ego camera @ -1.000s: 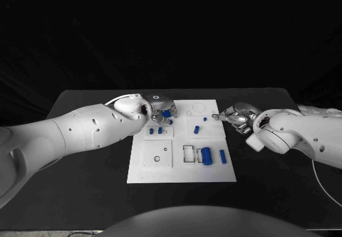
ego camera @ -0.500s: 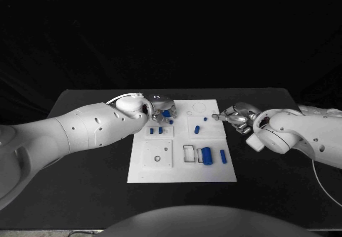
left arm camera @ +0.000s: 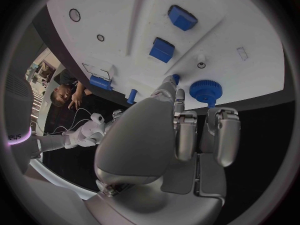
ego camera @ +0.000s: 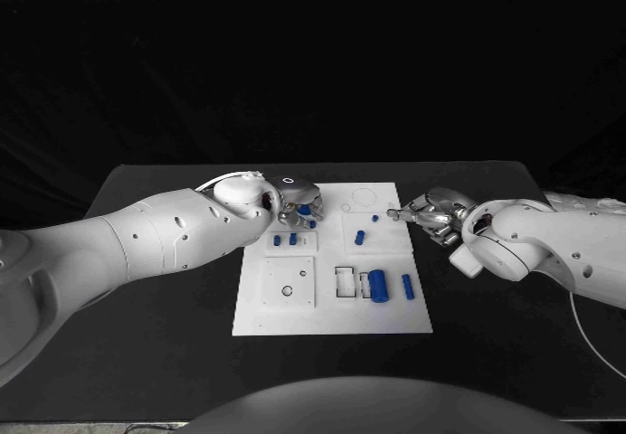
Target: Assemble the parts on the task board
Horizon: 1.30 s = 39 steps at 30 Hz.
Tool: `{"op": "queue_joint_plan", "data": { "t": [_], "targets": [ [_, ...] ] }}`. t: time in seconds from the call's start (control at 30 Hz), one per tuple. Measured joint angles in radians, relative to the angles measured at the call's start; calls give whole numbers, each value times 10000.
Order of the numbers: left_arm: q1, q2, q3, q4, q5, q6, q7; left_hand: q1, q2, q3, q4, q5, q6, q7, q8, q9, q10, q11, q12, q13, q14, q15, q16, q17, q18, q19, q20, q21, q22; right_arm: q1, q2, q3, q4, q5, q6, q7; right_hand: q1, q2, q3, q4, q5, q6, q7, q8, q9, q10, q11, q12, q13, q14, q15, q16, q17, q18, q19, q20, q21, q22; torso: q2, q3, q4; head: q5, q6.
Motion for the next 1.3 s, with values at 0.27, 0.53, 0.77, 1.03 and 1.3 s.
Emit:
{"op": "queue_joint_plan", "data": {
  "t": [0.27, 0.53, 0.77, 1.03, 1.3],
  "targets": [
    [-5, 35, 0, 0, -73, 109, 7, 41, -41, 108, -1, 0, 59, 15, 0, -14, 72, 0, 0, 0, 0, 0, 0, -1, 1, 0, 0, 0, 0, 0, -1, 0, 1, 1, 7, -4, 0, 0, 0, 0, 0, 0, 0, 0, -1, 0, 0, 0, -1, 0, 0, 0, 8, 0, 0, 0, 0, -1, 3, -1, 3, -2, 6],
    [-7, 74, -1, -19, -126, 276, -24, 70, -10, 192, -24, 0, 89, -14, 0, -33, 145, -1, 0, 0, 0, 0, 0, -1, 1, 0, 0, 0, 0, 0, 1, 0, 14, 3, 13, -10, 0, 0, 0, 0, 0, 0, 0, 0, -1, 0, 0, 0, -2, 0, 0, 0, 7, 0, 0, 0, 0, -1, 6, -6, -7, 23, -20],
    [-8, 143, -1, -77, -151, 401, -112, 81, 0, 191, -25, 0, 89, -14, 0, -41, 145, -1, 0, 0, 0, 0, 0, -2, 1, 0, 0, 0, 0, 0, -3, 0, 15, 4, 21, -17, 0, 0, 0, 0, 0, 0, 0, 0, 0, 0, 0, 0, -2, 0, 0, 0, 7, 0, 0, 0, 0, -2, 6, -1, 5, 15, -25],
    [-10, 154, -1, -103, -167, 493, -219, 81, 0, 291, -13, 0, 88, -14, 1, -65, 219, 30, 0, 1, 0, 0, 0, -2, 1, 0, 0, 0, 0, 0, 6, 0, 20, 5, 33, -27, 0, 0, 0, 0, 0, 0, 0, 0, 6, 0, 0, 0, -2, 0, 0, 0, 6, 0, 0, 0, 0, -3, 6, 0, 5, 29, -39],
    [-12, 179, -1, -118, -187, 533, -274, 108, -27, 366, 1, 0, 11, -15, 1, -126, 233, 17, 0, 0, 0, 0, 0, -2, 0, 0, 0, 0, 0, 0, 4, 0, 20, 6, 44, -36, 0, 0, 0, 0, 0, 0, 0, 0, 5, 0, 0, 0, -3, 0, 0, 0, 5, 0, 0, 0, 0, -4, 3, -2, 1, 6, -43]
  ]
}}
